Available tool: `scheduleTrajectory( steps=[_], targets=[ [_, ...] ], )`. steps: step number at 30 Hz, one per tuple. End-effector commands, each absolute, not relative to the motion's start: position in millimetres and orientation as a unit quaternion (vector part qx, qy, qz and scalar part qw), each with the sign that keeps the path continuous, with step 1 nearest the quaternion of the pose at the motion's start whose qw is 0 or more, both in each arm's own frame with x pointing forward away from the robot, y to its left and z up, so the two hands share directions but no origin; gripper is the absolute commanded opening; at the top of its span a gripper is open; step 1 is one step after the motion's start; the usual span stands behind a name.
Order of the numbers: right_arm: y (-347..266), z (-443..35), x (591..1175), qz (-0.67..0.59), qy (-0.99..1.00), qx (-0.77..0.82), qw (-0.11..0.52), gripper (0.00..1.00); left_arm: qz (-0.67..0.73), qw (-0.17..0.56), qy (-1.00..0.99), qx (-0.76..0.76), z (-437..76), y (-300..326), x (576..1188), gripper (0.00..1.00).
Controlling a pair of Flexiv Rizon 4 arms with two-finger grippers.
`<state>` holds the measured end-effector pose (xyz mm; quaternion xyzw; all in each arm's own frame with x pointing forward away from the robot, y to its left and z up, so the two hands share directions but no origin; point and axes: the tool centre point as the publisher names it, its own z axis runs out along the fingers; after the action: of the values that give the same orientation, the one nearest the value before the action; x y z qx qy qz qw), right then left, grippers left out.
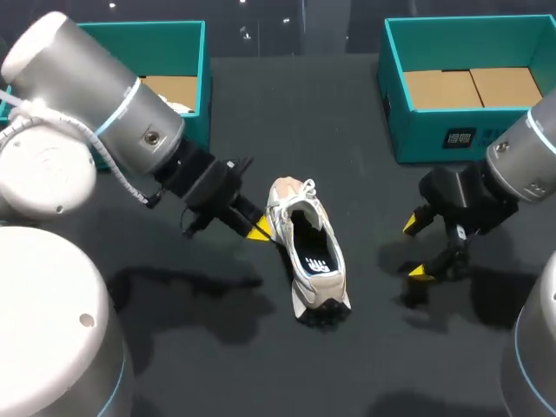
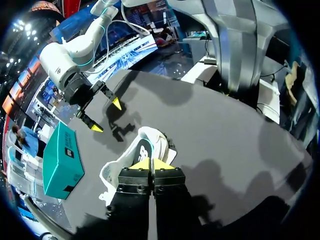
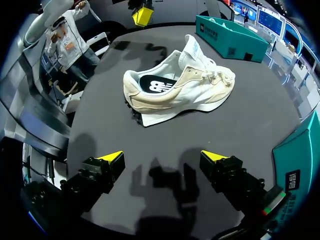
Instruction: Take the shoe out of the shoebox, open the shoe tongue, remove and reinsert the insole, then place the shoe into the shoebox
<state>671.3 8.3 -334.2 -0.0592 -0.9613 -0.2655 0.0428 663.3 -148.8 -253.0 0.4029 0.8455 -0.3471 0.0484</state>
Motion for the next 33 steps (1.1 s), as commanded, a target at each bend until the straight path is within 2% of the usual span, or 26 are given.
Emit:
scheduleTrajectory(
  steps=[1, 6, 18, 27, 33],
  targets=[
    [8.7, -334.2, 671.0, -0.264, -0.962, -0.059, 0.043, 1.0, -0.301, -0.038, 0.847, 0.437, -231.7, -136.1, 668.3, 0.0],
    [5.4, -333.6, 671.7, -0.265, -0.961, -0.061, 0.044, 1.0, -0.301, -0.038, 0.847, 0.437, -231.7, -136.1, 668.3, 0.0],
    [-48.6, -326.0, 666.1, -0.263, -0.96, -0.091, 0.04, 1.0, -0.241, -0.036, 0.812, 0.531, -240.6, -160.7, 658.9, 0.0],
    [-48.6, -326.0, 666.1, -0.263, -0.96, -0.091, 0.04, 1.0, -0.172, -0.01, 0.767, 0.618, -253.1, -193.6, 657.3, 0.0],
    [-48.6, -326.0, 666.1, -0.263, -0.96, -0.091, 0.04, 1.0, -0.175, -0.009, 0.755, 0.632, -258.2, -202.7, 661.9, 0.0]
  ],
)
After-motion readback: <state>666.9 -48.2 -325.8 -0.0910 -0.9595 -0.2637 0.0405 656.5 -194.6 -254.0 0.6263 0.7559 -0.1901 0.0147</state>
